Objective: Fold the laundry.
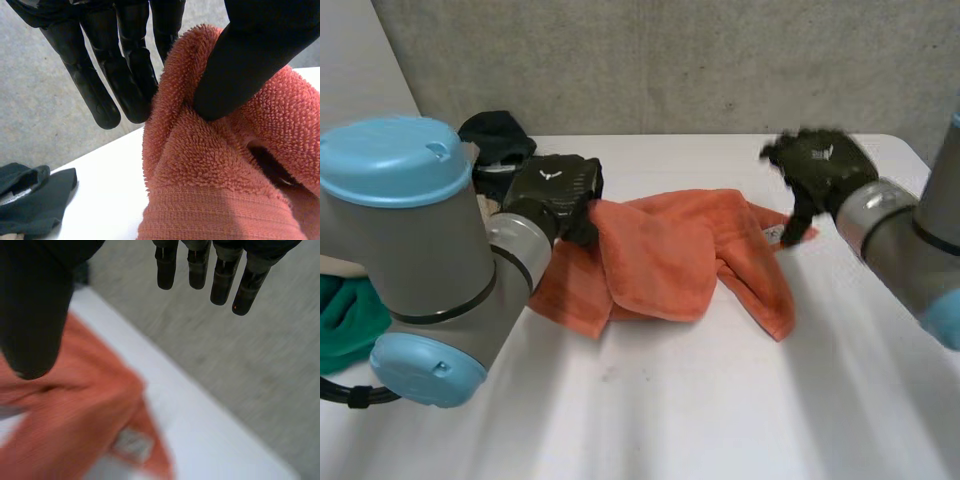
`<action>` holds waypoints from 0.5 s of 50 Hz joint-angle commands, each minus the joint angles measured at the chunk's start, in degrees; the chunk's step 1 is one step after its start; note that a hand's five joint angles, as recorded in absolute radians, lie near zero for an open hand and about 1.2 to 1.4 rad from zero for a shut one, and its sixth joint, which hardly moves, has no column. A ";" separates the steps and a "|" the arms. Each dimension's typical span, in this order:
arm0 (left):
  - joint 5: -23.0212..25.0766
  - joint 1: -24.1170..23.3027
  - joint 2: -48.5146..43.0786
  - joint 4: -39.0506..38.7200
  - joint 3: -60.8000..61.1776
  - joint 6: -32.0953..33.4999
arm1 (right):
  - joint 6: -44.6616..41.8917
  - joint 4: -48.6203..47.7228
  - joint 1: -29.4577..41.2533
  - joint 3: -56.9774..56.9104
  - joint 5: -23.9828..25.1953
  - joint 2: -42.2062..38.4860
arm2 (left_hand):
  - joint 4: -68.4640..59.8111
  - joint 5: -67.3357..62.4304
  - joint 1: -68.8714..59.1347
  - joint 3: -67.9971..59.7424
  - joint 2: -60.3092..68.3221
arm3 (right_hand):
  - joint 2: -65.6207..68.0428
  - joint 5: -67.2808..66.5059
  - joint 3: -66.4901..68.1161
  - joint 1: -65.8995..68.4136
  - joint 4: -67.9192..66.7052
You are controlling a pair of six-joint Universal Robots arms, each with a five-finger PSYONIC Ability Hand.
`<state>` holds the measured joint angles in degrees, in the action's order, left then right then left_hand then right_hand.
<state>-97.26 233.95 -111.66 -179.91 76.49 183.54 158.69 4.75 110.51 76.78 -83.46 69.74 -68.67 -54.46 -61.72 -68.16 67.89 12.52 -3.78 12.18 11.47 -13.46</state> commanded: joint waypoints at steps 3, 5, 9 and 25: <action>-0.04 1.16 1.18 -0.01 -0.37 -0.29 | 5.30 0.90 0.14 9.52 4.09 -4.41 | -11.33 -15.54 -18.28 -11.84 12.11 | 2.41 -1.14 2.75 3.46 -1.46; 0.05 1.16 1.27 -0.01 -0.46 -0.29 | 6.10 -1.05 0.14 9.79 4.01 -6.45 | -11.33 -15.54 -18.28 -11.84 12.11 | 5.12 -3.86 5.46 6.17 -4.18; 0.14 1.16 2.24 -0.18 -0.81 -0.29 | 6.37 -3.52 0.41 9.09 3.48 -11.90 | -11.33 -15.54 -18.28 -11.84 12.11 | 10.17 -8.90 10.51 11.22 -9.22; 0.14 1.51 3.20 -0.36 -0.99 -0.20 | 5.05 -10.37 0.67 4.61 -2.32 -17.80 | -11.33 -15.54 -18.28 -11.84 12.11 | 28.35 -27.09 28.69 29.40 -27.40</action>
<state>-97.06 235.28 -108.41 -180.26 75.48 183.31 164.27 -3.42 111.26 82.37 -84.54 51.75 -68.67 -54.45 -61.72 -68.16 67.89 30.45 -18.85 30.25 25.77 -30.22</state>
